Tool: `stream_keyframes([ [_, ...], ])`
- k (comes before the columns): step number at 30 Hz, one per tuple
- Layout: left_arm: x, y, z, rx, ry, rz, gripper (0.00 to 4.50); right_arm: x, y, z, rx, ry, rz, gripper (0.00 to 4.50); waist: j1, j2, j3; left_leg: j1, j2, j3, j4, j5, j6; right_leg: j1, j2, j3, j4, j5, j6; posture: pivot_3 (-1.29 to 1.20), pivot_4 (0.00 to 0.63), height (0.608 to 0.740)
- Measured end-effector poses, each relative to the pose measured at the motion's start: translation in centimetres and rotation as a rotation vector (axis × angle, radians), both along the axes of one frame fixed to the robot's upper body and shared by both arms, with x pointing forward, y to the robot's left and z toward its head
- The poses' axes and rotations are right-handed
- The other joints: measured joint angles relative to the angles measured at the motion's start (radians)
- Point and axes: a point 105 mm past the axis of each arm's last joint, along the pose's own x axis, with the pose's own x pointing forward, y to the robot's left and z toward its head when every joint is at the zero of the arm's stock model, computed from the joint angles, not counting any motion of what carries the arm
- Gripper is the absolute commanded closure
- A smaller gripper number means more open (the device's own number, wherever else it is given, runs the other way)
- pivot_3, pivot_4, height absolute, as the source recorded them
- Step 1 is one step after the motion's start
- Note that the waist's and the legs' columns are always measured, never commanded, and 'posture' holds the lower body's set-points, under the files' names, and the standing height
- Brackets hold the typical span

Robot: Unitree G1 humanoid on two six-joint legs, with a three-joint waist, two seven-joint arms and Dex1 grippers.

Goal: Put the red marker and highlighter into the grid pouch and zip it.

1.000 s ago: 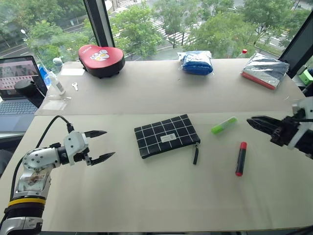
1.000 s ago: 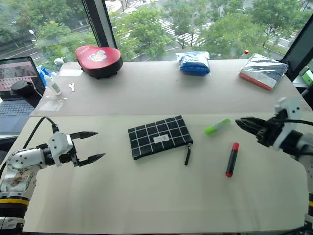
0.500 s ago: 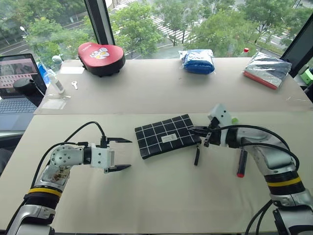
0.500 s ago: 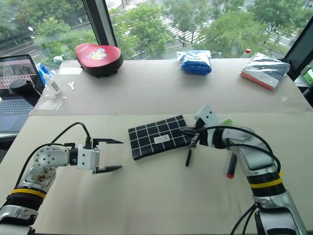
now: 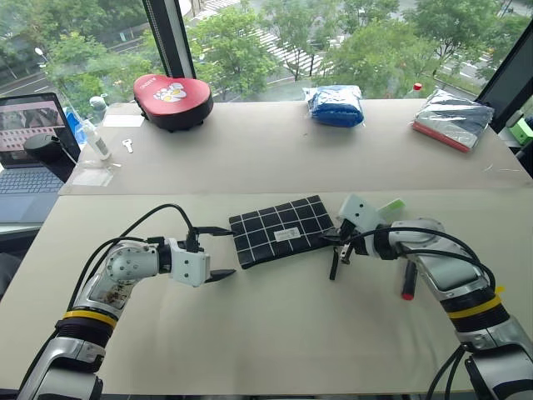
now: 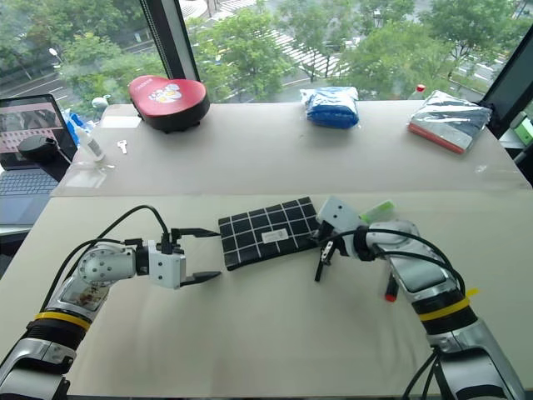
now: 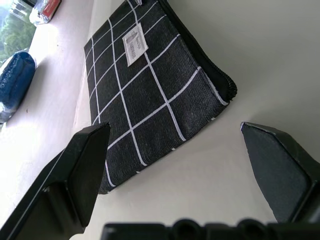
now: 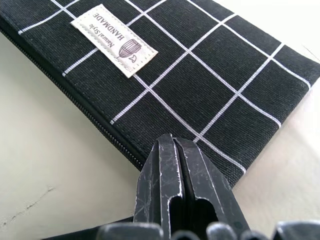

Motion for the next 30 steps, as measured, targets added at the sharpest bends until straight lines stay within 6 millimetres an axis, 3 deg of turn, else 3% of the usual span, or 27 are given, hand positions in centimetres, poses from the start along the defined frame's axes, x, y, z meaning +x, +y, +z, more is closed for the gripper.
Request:
stream_keyframes([
  [29,1.0,-3.5,-0.1,-0.073,-0.070,-0.088,0.00,-0.1,0.4,0.0,0.003,-0.001,0.010,4.48,-0.001,0.000,0.000,0.000,0.006,0.002,0.001,0.000,-0.001,0.000,0.007,0.001,-0.001,0.002,-0.003,0.00,0.150,0.740],
  [30,1.0,-3.5,-0.2,-0.069,-0.070,-0.095,0.52,-0.2,0.4,0.0,0.003,0.000,0.010,4.50,-0.001,-0.001,0.000,0.000,0.006,0.002,0.002,0.000,-0.001,0.000,0.007,0.001,-0.001,0.002,-0.003,0.00,0.150,0.740],
])
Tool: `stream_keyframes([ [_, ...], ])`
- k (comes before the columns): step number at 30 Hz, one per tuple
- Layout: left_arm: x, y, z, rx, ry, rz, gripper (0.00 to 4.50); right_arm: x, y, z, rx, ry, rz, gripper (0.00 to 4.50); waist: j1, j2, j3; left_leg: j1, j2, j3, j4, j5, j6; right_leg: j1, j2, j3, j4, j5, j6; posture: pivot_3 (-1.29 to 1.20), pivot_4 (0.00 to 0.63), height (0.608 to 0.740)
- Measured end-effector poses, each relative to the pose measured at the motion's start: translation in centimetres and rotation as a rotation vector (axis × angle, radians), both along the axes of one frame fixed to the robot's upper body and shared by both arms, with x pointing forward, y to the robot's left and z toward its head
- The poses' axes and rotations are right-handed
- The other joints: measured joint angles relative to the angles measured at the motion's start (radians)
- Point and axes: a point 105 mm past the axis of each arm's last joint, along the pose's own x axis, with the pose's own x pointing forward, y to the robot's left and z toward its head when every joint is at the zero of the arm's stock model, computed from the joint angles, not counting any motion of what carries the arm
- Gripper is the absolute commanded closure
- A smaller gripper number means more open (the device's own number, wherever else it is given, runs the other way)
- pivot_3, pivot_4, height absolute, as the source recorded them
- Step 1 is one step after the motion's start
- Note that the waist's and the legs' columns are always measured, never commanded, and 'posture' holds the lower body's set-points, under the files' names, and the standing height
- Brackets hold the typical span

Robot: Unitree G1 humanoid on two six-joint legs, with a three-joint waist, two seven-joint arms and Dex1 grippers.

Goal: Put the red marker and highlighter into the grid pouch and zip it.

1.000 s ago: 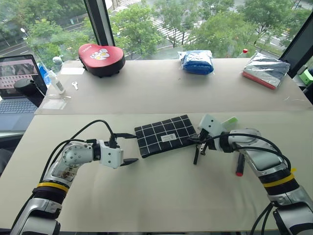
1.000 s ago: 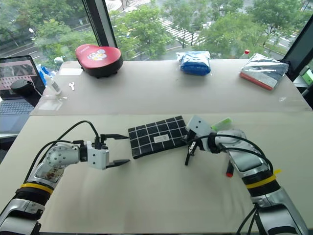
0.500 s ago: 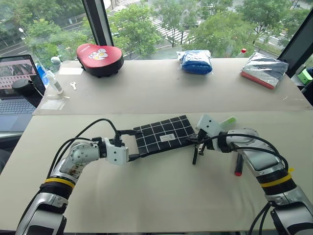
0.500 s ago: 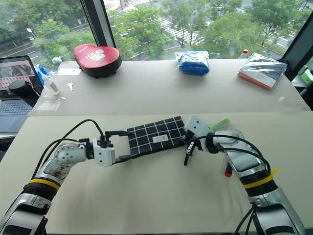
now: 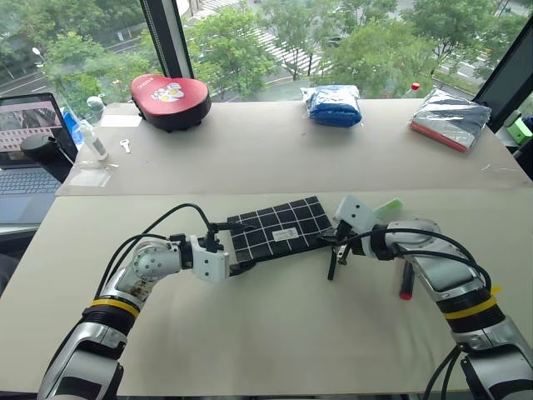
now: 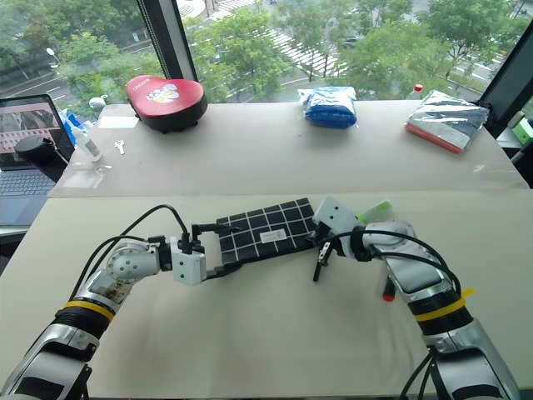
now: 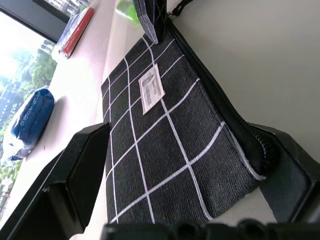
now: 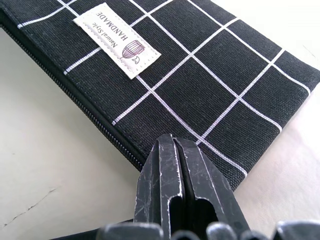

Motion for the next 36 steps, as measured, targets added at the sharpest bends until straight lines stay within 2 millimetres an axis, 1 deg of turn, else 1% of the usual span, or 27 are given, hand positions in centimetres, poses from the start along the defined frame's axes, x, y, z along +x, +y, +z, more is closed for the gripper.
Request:
stream_keyframes([
  [1,0.1,0.0,-0.2,0.005,0.006,-0.003,0.73,0.0,0.0,0.0,0.000,0.001,0.000,4.50,0.000,0.000,0.000,0.000,0.000,0.000,0.000,0.000,0.000,0.000,0.000,0.000,0.000,0.000,0.000,0.00,0.150,0.740],
  [2,0.1,0.0,-0.3,0.007,0.013,-0.004,1.08,-0.1,0.0,0.0,0.000,0.001,0.001,4.50,-0.001,0.000,0.000,0.000,0.000,0.000,0.000,0.000,0.000,0.000,0.000,0.000,0.000,0.000,0.000,0.00,0.150,0.740],
  [3,0.0,0.0,-0.6,0.010,0.021,-0.011,1.54,-0.1,0.1,0.0,0.001,0.000,0.003,4.50,-0.001,0.000,0.000,0.000,0.000,0.000,0.000,0.000,0.000,0.000,0.000,0.000,0.000,0.000,0.000,0.00,0.150,0.740],
  [5,-0.2,-0.1,-0.9,0.014,0.039,-0.019,2.25,-0.2,0.1,0.0,0.002,0.000,0.003,4.50,-0.002,0.000,0.000,0.000,0.000,0.000,0.000,0.000,0.000,0.000,0.000,0.000,0.000,0.000,0.000,0.00,0.150,0.740],
  [7,-0.4,-0.3,-1.2,0.014,0.052,-0.033,3.11,-0.2,0.0,0.0,0.003,0.000,-0.001,4.50,-0.002,0.000,0.000,0.000,0.000,0.000,0.000,0.000,0.000,0.000,0.000,0.000,0.000,0.000,0.000,0.00,0.150,0.740],
  [8,-0.4,-0.5,-1.1,0.006,0.053,-0.039,3.44,-0.2,0.0,0.0,0.004,0.001,-0.002,4.50,-0.001,0.000,0.000,0.000,0.000,0.000,0.000,0.000,0.000,0.000,0.000,0.000,0.000,0.000,0.000,0.00,0.150,0.740],
  [9,-0.3,-0.6,-0.8,-0.001,0.048,-0.043,3.87,-0.2,-0.1,-0.1,0.004,0.001,-0.004,4.50,-0.001,0.000,0.000,0.000,0.000,0.000,0.001,0.000,0.000,0.000,0.000,0.000,0.000,0.000,0.000,0.00,0.150,0.740],
  [11,-0.2,-0.7,-0.4,-0.004,0.037,-0.050,4.48,-0.3,-0.1,-0.1,0.005,0.002,-0.005,4.50,-0.001,0.000,0.000,0.000,0.000,0.000,0.001,0.000,0.000,0.000,0.000,0.000,0.000,0.000,0.000,0.00,0.150,0.740],
  [19,-0.4,-1.0,-0.5,-0.013,0.062,-0.068,4.48,-0.3,-0.2,0.0,0.008,0.003,-0.010,4.50,-0.001,0.000,0.000,0.000,0.000,0.001,0.001,0.000,0.000,0.000,0.000,0.001,0.000,0.000,0.000,0.00,0.150,0.740],
  [21,-0.4,-1.1,-0.5,-0.018,0.070,-0.065,4.50,-0.1,-0.3,0.1,0.016,0.000,-0.020,3.91,-0.001,0.000,0.000,0.000,0.000,0.001,0.001,0.000,0.000,0.000,0.000,0.001,0.000,0.000,0.000,0.00,0.150,0.740],
  [22,-0.3,-1.1,-0.6,-0.029,0.092,-0.048,4.50,0.1,-0.4,0.2,0.038,0.000,-0.038,3.71,-0.002,0.000,0.000,0.000,0.000,0.001,0.001,0.000,0.000,0.000,0.000,0.001,0.000,0.000,0.000,0.00,0.150,0.740],
  [24,-0.2,-1.1,-0.7,-0.065,0.133,-0.018,4.50,0.5,-0.4,0.6,0.122,0.026,-0.076,3.03,-0.003,0.000,0.000,0.000,0.000,0.001,0.001,0.000,0.000,-0.001,0.001,0.002,0.000,0.000,0.000,0.00,0.150,0.740],
  [25,0.0,-1.1,-0.7,-0.072,0.148,-0.002,4.50,0.9,-0.2,1.6,0.205,0.036,-0.092,2.68,-0.004,0.000,0.000,0.000,0.000,0.001,0.001,0.000,0.000,-0.001,0.001,0.002,0.000,0.001,0.000,0.00,0.150,0.740],
  [26,0.0,-1.0,-0.8,-0.075,0.155,0.006,4.50,1.1,-0.2,2.5,0.245,0.026,-0.096,2.18,-0.004,0.000,0.000,0.000,0.000,0.001,0.001,0.000,0.000,-0.001,0.001,0.002,0.000,0.001,0.000,0.00,0.150,0.740],
  [27,0.1,-1.0,-0.8,-0.079,0.158,0.012,4.50,1.2,-0.3,3.0,0.273,0.025,-0.103,1.93,-0.004,0.000,0.000,0.000,0.000,0.001,0.001,0.000,0.000,-0.001,0.001,0.002,0.000,0.001,0.000,0.00,0.150,0.740],
  [28,0.2,-0.9,-0.8,-0.092,0.167,0.026,4.50,1.5,-0.4,4.1,0.327,0.016,-0.117,1.68,-0.004,0.000,0.000,0.000,0.000,0.002,0.001,0.000,0.000,-0.001,0.001,0.002,0.000,0.001,0.000,0.00,0.150,0.740],
  [30,0.5,-1.0,-0.6,-0.160,0.198,0.072,4.50,1.5,-1.2,6.2,0.444,0.029,-0.127,0.96,-0.001,0.000,0.000,0.000,0.000,0.001,0.001,0.000,0.000,-0.001,0.001,0.002,0.000,0.001,0.000,0.00,0.150,0.740],
  [33,1.3,-1.1,-0.1,-0.290,0.268,0.160,4.50,0.7,-2.7,8.4,0.560,0.066,-0.129,0.96,0.002,0.000,0.000,-0.003,0.000,0.001,0.001,0.000,0.000,-0.002,0.001,0.002,0.001,0.002,0.000,0.00,0.150,0.740],
  [34,1.7,-1.1,0.4,-0.338,0.290,0.189,4.50,0.3,-3.2,9.2,0.573,0.064,-0.124,0.96,0.000,0.000,0.000,-0.004,0.001,0.001,0.002,0.000,0.001,-0.003,0.001,0.002,0.002,0.002,0.000,0.00,0.150,0.740],
  [36,2.3,-1.2,1.3,-0.408,0.325,0.231,4.50,0.0,-4.1,9.8,0.546,0.047,-0.133,0.96,-0.002,0.000,0.000,-0.005,0.001,0.001,0.003,0.000,0.001,-0.003,0.001,0.002,0.003,0.003,0.001,0.00,0.150,0.740],
])
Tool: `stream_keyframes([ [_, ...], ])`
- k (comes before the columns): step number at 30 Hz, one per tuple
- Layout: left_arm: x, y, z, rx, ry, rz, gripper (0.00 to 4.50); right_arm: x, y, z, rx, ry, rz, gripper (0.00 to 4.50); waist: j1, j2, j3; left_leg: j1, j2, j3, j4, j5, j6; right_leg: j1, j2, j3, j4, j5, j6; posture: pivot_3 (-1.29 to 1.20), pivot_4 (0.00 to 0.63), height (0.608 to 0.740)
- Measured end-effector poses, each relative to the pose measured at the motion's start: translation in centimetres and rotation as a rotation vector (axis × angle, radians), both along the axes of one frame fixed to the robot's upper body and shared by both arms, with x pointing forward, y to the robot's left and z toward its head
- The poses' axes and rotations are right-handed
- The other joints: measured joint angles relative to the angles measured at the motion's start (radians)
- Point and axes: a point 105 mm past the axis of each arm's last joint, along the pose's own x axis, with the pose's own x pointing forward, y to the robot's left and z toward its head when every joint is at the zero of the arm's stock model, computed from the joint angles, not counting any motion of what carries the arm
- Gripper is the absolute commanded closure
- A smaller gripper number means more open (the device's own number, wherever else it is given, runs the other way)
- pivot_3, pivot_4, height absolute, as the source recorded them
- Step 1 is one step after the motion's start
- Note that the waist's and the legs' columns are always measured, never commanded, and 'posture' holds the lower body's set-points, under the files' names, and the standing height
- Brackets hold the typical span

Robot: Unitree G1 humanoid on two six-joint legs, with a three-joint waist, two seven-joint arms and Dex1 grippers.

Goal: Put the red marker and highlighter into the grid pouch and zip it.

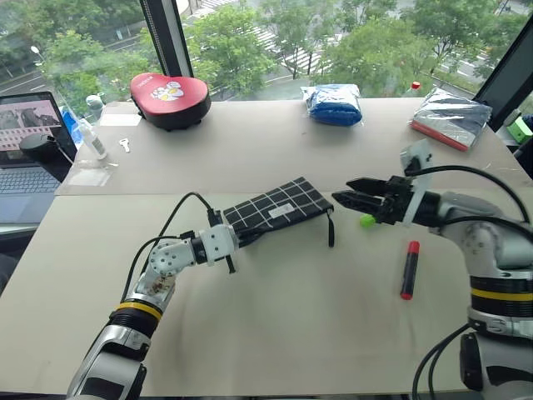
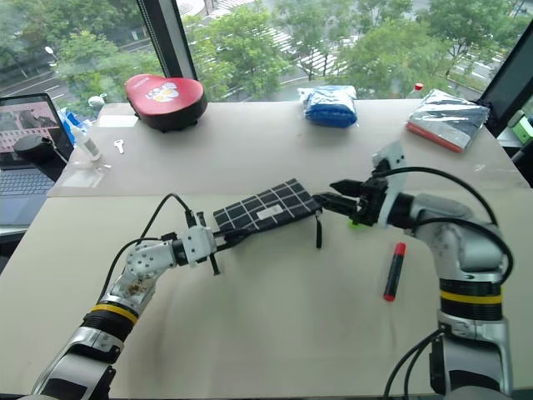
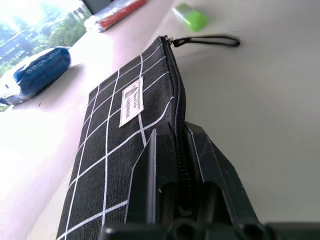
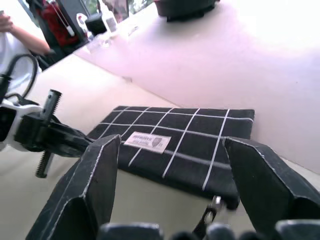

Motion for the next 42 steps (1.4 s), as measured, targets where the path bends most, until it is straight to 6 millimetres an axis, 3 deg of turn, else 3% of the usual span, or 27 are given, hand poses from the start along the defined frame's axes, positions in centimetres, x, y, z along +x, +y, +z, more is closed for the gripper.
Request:
stream_keyframes([
  [2,0.4,-0.2,0.8,-0.064,0.030,0.035,4.50,-0.1,-0.7,-0.3,-0.038,0.008,-0.021,0.96,-0.003,0.000,0.000,0.000,0.000,0.001,0.000,0.000,0.000,0.000,0.000,0.000,0.001,0.000,0.000,0.00,0.150,0.740],
  [4,0.6,-0.4,1.3,-0.107,0.057,0.059,4.50,0.1,-0.8,-1.9,-0.111,0.043,-0.051,0.96,-0.008,0.000,0.000,0.000,0.000,0.002,0.001,0.000,0.000,-0.001,0.000,0.001,0.003,0.000,0.000,0.00,0.150,0.740],
  [9,0.3,-1.0,1.6,-0.122,0.077,0.057,4.50,0.8,1.4,-4.9,-0.187,0.084,-0.045,0.96,-0.012,-0.001,0.000,-0.002,0.000,0.009,0.004,0.000,0.000,-0.009,0.000,0.011,0.010,0.000,0.000,0.00,0.150,0.740],
  [28,-0.2,-1.2,1.6,-0.161,0.107,0.078,4.50,4.8,3.1,-6.7,-0.202,0.082,-0.100,0.96,-0.014,-0.001,0.000,-0.002,0.000,0.014,0.008,0.000,0.000,-0.012,0.002,0.016,0.011,0.001,0.000,0.00,0.150,0.740],
  [31,-0.1,-1.1,1.5,-0.167,0.118,0.088,4.50,5.3,3.3,-6.5,-0.195,0.073,-0.111,1.57,-0.015,-0.001,0.000,-0.002,0.000,0.014,0.008,0.000,0.000,-0.012,0.002,0.016,0.011,0.001,0.000,0.00,0.150,0.740],
  [39,-0.3,-1.5,1.8,-0.184,0.115,0.085,4.50,5.2,3.9,-6.1,-0.178,0.036,-0.065,4.27,-0.018,-0.001,0.000,-0.002,0.000,0.014,0.008,0.000,0.000,-0.013,0.003,0.016,0.011,0.001,0.000,0.00,0.150,0.740],
  [42,-0.2,-1.5,1.7,-0.185,0.124,0.087,4.50,5.0,3.9,-5.9,-0.180,0.028,-0.051,4.46,-0.020,-0.001,0.000,-0.002,0.000,0.014,0.008,0.000,0.000,-0.013,0.003,0.016,0.011,0.001,0.000,0.00,0.150,0.740],
])
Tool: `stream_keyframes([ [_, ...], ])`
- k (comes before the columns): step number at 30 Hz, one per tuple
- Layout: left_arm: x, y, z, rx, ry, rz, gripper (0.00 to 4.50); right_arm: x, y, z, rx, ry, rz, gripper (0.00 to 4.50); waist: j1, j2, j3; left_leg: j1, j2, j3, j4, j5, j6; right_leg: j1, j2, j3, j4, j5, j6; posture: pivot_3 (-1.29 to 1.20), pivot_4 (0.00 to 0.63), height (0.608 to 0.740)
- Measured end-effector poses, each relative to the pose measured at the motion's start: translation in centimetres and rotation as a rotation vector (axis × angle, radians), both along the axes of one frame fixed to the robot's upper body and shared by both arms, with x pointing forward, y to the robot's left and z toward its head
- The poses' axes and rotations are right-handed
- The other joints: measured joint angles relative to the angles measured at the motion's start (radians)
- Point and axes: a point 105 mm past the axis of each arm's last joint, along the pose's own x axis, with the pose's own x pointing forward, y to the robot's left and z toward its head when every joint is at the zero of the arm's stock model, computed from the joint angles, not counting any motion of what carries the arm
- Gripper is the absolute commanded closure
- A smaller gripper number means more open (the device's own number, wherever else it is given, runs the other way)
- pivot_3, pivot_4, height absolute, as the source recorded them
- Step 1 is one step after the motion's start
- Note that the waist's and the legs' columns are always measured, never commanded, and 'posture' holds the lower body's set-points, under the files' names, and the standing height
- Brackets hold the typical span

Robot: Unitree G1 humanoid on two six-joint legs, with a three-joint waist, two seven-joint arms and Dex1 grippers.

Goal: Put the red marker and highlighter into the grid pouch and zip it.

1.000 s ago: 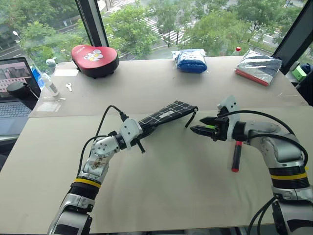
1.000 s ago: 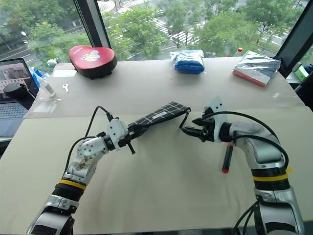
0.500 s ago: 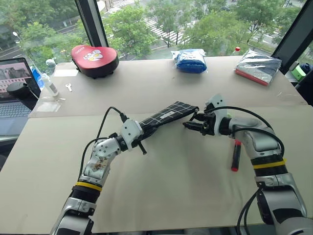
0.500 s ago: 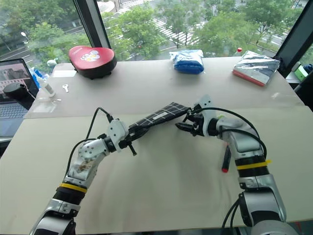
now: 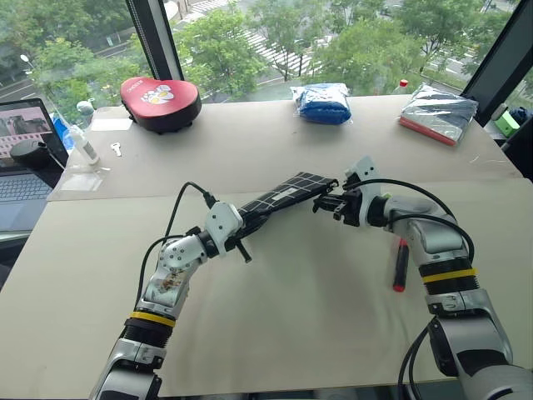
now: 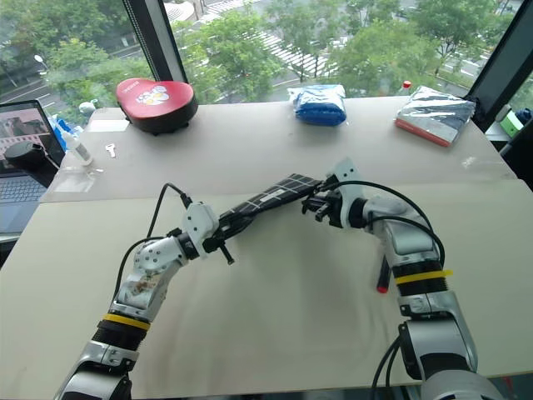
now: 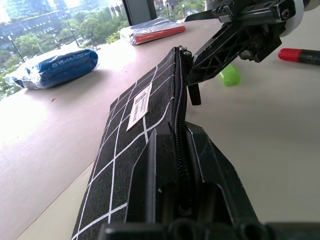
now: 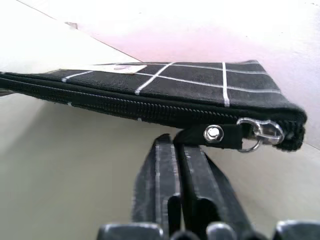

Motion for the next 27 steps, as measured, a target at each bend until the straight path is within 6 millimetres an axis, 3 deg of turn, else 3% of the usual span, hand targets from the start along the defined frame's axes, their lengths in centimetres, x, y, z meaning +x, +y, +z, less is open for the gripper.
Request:
stream_keyframes([
  [8,0.0,-0.2,0.1,-0.011,0.000,0.002,4.50,-0.6,0.4,0.1,-0.058,-0.028,0.035,4.46,0.000,0.000,0.000,0.000,0.000,0.000,0.000,0.000,0.000,0.000,0.000,0.000,0.000,0.000,0.000,0.00,0.150,0.740],
  [17,0.1,-0.4,0.3,-0.023,-0.005,-0.001,4.50,-3.2,5.7,0.2,-0.070,-0.048,0.231,4.46,-0.002,0.000,0.000,0.000,0.000,0.000,0.000,0.000,0.000,0.000,0.000,0.000,0.000,0.000,0.000,0.00,0.150,0.740],
  [24,0.1,-0.6,0.4,-0.030,-0.007,-0.005,4.50,-5.8,9.0,1.4,-0.060,-0.042,0.376,4.46,-0.001,0.000,0.000,0.000,0.000,0.000,0.001,0.000,0.000,0.000,0.000,0.000,0.000,0.000,0.000,0.00,0.150,0.740],
  [27,0.1,-0.7,0.4,-0.032,-0.005,-0.008,4.50,-6.5,9.7,0.6,-0.091,-0.029,0.404,4.46,0.000,0.000,0.000,0.000,0.000,0.000,0.001,0.000,0.000,0.000,0.000,0.000,0.000,0.000,0.000,0.00,0.150,0.740],
])
